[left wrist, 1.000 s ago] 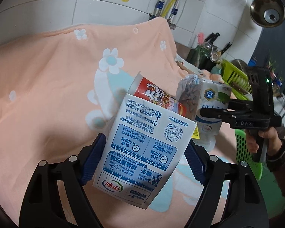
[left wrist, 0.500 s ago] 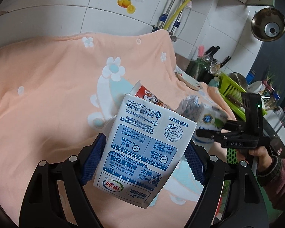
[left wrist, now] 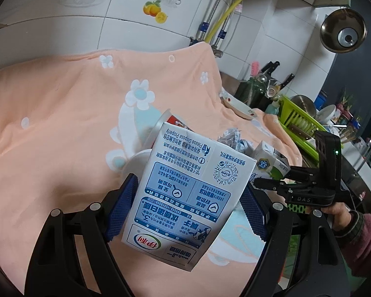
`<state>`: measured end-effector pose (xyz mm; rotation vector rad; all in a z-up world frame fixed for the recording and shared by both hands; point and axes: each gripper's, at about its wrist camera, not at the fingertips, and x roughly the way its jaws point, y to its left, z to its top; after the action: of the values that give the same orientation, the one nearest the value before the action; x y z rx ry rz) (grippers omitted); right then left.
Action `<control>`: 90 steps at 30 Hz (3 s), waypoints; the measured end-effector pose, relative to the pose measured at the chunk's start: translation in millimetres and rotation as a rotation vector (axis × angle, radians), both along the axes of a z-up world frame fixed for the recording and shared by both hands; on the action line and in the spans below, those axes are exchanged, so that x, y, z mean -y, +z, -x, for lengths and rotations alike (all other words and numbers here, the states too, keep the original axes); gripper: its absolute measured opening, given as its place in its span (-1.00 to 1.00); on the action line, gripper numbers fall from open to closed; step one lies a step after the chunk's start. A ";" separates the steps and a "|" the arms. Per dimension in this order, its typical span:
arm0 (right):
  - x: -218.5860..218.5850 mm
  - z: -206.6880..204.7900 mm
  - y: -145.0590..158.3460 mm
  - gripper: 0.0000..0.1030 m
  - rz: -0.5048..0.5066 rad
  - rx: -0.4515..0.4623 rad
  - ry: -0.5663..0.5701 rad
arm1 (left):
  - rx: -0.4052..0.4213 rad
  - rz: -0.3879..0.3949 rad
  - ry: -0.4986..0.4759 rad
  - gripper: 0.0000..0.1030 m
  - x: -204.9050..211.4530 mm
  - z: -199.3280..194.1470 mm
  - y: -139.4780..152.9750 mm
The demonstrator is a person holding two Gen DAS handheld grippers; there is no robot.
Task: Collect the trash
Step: 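Carry both cartons over the green basket and open both tools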
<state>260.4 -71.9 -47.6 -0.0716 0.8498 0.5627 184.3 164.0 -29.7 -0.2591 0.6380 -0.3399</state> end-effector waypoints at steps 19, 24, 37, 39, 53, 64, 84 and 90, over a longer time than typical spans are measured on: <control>72.3 78.6 22.9 -0.23 -0.028 0.059 -0.120 | 0.055 0.009 -0.169 0.53 81.4 25.8 24.2; 102.5 100.5 19.6 -0.23 -0.040 0.060 -0.175 | 0.046 0.013 -0.236 0.53 116.7 27.8 22.0; 207.6 148.7 6.9 -0.22 0.023 0.045 -0.425 | 0.031 0.023 -0.436 0.53 212.2 33.7 19.2; 220.5 154.0 2.1 -0.22 0.039 0.032 -0.457 | 0.026 0.021 -0.464 0.53 226.3 33.9 18.7; 270.4 168.4 -27.9 -0.09 0.076 -0.040 -0.586 | 0.006 0.017 -0.599 0.53 295.4 38.4 17.6; 284.6 183.8 -23.3 0.05 0.048 -0.026 -0.616 | -0.038 0.020 -0.642 0.53 329.8 34.8 8.0; 302.5 213.0 -16.9 0.28 0.011 0.006 -0.660 | -0.158 0.003 -0.671 0.54 381.8 26.6 -22.9; 304.5 214.9 -18.7 0.29 0.004 0.003 -0.666 | -0.177 0.005 -0.679 0.63 384.9 25.1 -28.9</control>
<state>45.6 -376.3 -66.3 0.2030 0.8137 -0.0650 159.3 -220.9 -58.6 -0.0691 0.8925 -0.9775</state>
